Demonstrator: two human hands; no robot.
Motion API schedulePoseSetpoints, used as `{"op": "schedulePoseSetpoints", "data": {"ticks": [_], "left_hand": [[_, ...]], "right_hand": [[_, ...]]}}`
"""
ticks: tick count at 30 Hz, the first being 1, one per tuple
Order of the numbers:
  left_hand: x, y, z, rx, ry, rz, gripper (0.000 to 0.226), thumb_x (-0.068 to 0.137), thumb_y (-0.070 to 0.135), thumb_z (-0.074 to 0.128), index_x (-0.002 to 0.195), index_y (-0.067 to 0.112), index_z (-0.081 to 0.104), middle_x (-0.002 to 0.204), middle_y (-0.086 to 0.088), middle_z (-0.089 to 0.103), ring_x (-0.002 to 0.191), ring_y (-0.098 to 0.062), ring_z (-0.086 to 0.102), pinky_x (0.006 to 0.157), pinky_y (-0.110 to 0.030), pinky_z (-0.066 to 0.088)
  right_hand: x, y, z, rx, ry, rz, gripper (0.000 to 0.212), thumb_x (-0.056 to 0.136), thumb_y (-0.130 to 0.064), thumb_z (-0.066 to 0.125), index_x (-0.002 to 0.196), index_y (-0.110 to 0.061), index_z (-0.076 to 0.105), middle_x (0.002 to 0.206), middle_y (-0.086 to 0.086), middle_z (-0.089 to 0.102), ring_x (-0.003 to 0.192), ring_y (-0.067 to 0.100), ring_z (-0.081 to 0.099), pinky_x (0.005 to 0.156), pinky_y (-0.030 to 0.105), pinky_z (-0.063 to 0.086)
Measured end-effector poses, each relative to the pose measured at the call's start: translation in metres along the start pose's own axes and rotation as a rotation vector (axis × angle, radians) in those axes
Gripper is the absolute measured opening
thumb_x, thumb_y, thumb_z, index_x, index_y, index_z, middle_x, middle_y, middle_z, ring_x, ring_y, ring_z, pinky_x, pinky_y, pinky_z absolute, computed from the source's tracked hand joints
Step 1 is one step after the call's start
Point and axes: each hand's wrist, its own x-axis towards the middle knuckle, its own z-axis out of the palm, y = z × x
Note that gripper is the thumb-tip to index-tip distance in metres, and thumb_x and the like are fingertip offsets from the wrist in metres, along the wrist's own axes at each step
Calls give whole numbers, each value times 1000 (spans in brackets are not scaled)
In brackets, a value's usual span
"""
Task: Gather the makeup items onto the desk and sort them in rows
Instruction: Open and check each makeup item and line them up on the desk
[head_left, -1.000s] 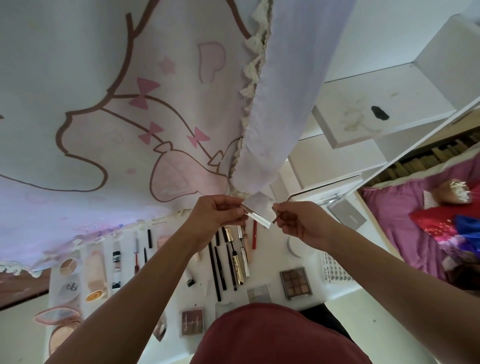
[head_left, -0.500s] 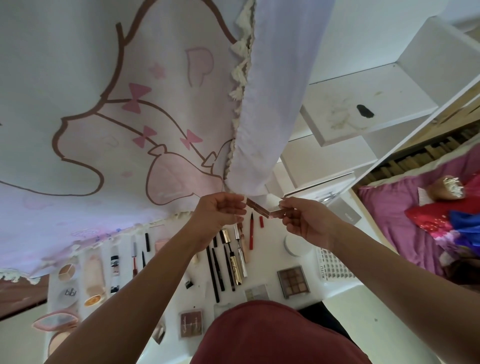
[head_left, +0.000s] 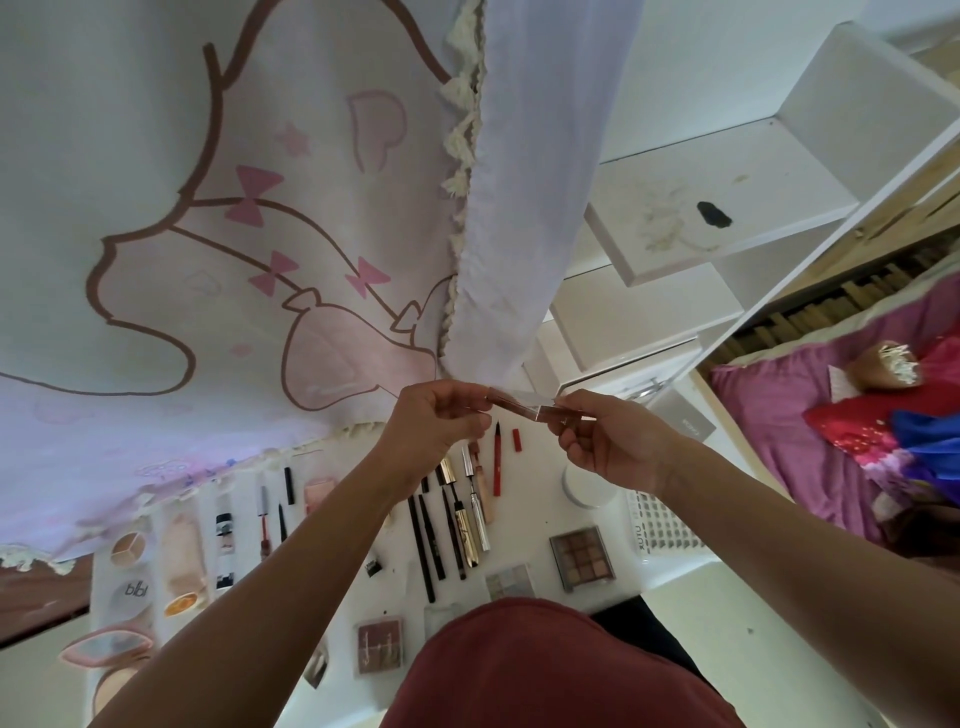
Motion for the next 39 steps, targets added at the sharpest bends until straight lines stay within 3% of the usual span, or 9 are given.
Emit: {"op": "schedulePoseSetpoints", "data": {"ticks": [4, 10, 16, 20, 22, 25, 30, 35, 39], "left_hand": [[-2, 5, 2, 4, -14, 17, 33, 76, 1, 77, 108, 7, 70, 102, -11, 72, 94, -23, 70, 83, -29, 56], [-4, 9, 5, 25, 10, 35, 63, 58, 32, 83, 117, 14, 65, 111, 0, 72, 108, -11, 66, 91, -27, 52], [-5, 11, 1, 16, 27, 44, 53, 70, 12, 83, 118, 14, 62, 106, 0, 73, 104, -9, 67, 88, -24, 54], [-6, 10, -4, -56, 30, 4, 42, 76, 6, 76, 115, 11, 64, 100, -3, 74, 93, -9, 70, 77, -15, 53], [-7, 8, -6, -87, 37, -26, 35, 77, 9, 75, 111, 14, 66, 103, -7, 72, 97, -13, 69, 83, -19, 54], [-8, 5, -8, -118, 20, -45, 36, 74, 14, 76, 109, 13, 67, 109, -15, 70, 107, -26, 66, 100, -35, 50], [-10, 5, -8, -135, 4, -49, 38, 72, 12, 76, 109, 13, 68, 110, -15, 70, 107, -26, 66, 102, -38, 49], [-8, 3, -9, -125, 3, -43, 31, 79, 3, 72, 105, 19, 68, 106, -10, 72, 103, -21, 68, 102, -36, 49], [-8, 2, -11, -201, -20, -57, 31, 83, -2, 65, 110, 14, 67, 106, -11, 72, 107, -25, 66, 102, -37, 48]], "right_hand": [[0, 0, 2, 16, -15, 8, 23, 92, -16, 62, 82, -1, 76, 73, 7, 65, 53, 10, 54, 49, 17, 51], [-3, -4, 15, 5, -42, -43, 8, 90, -11, 66, 97, -8, 64, 77, 13, 67, 56, 14, 58, 47, 19, 51], [-5, -4, 22, -44, -103, -68, 15, 91, -11, 63, 106, -7, 63, 80, 12, 68, 60, 15, 61, 48, 19, 52], [-2, 0, 19, -226, -117, -194, 41, 84, -19, 74, 122, -9, 61, 104, 12, 70, 90, 22, 68, 63, 26, 56], [-3, 2, 18, -419, -79, -306, 49, 79, -20, 80, 123, -11, 63, 113, 6, 70, 97, 18, 69, 73, 28, 57], [-4, 2, 19, -550, -35, -405, 43, 75, -20, 82, 115, -10, 69, 106, 6, 74, 94, 18, 70, 76, 28, 57], [-4, -2, 16, -553, -56, -412, 43, 74, -16, 82, 114, -5, 70, 103, 12, 74, 91, 18, 71, 72, 23, 54], [-4, -4, 14, -551, -83, -397, 38, 77, -13, 80, 113, -4, 71, 100, 9, 75, 90, 19, 71, 79, 29, 57], [-3, -6, 12, -333, -144, -270, 35, 76, -13, 76, 109, -1, 70, 101, 18, 72, 87, 22, 69, 74, 29, 58]]}}
